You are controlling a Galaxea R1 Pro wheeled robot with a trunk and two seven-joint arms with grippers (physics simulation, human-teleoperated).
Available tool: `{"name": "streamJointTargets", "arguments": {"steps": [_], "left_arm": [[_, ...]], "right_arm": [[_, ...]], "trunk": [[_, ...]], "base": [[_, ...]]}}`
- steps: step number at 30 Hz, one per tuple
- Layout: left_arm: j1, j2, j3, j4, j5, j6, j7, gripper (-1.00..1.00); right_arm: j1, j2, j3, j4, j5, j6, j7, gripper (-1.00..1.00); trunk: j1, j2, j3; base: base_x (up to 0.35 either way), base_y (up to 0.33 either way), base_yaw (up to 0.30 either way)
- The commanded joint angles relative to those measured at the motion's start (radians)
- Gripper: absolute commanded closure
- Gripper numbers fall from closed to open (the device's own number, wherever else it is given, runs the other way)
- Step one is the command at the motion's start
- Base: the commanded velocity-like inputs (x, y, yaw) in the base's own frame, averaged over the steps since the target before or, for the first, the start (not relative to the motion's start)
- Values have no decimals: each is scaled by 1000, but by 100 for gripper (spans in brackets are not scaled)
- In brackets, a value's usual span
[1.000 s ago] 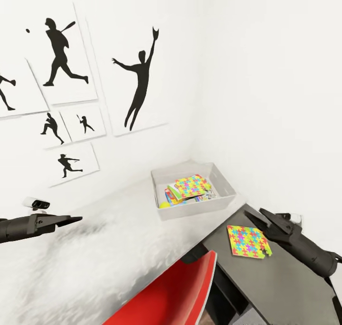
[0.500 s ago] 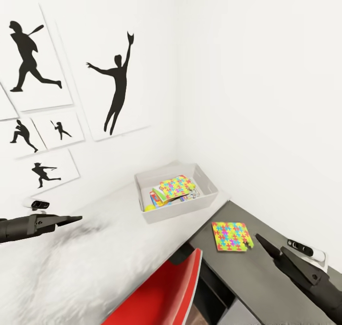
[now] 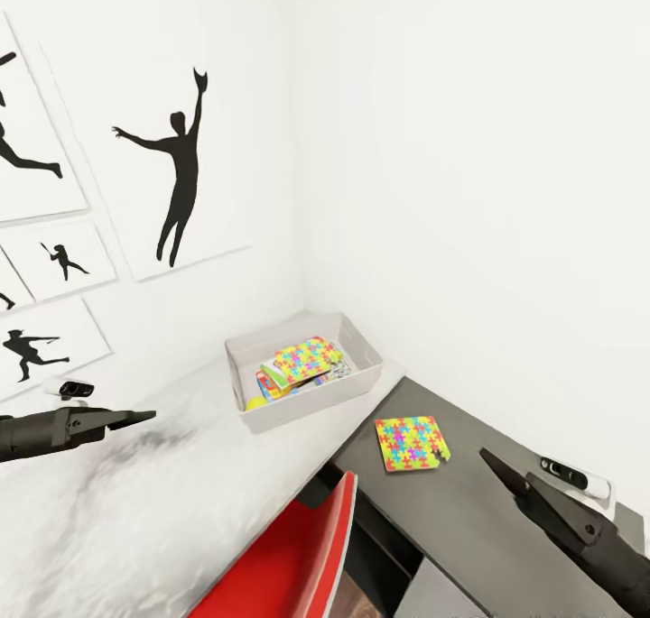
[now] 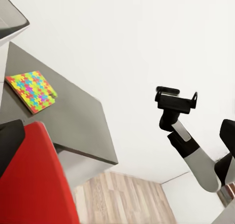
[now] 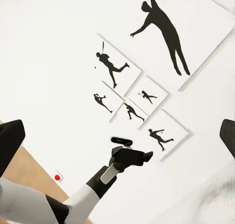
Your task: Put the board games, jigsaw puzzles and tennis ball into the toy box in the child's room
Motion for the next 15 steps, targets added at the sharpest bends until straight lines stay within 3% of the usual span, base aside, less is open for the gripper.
{"name": "streamJointTargets", "arguments": {"steps": [1,7,15], "left_arm": [[-1,0,-1,-1,0,10,-3,-100],[-1,0,-1,-2,0,10,-3,-100],[-1,0,-1,-2,-1,9,-3,-100]], "right_arm": [[0,0,0,0,4,9,-1,-100],[0,2,0,-1,29,8,-2,-100],[0,2,-1,5,34,7,-4,-100]], "trunk": [[1,-2,-1],[1,-2,5],[1,-2,7]], "base": [[0,0,-229],[0,0,-220],[0,0,-46]]}}
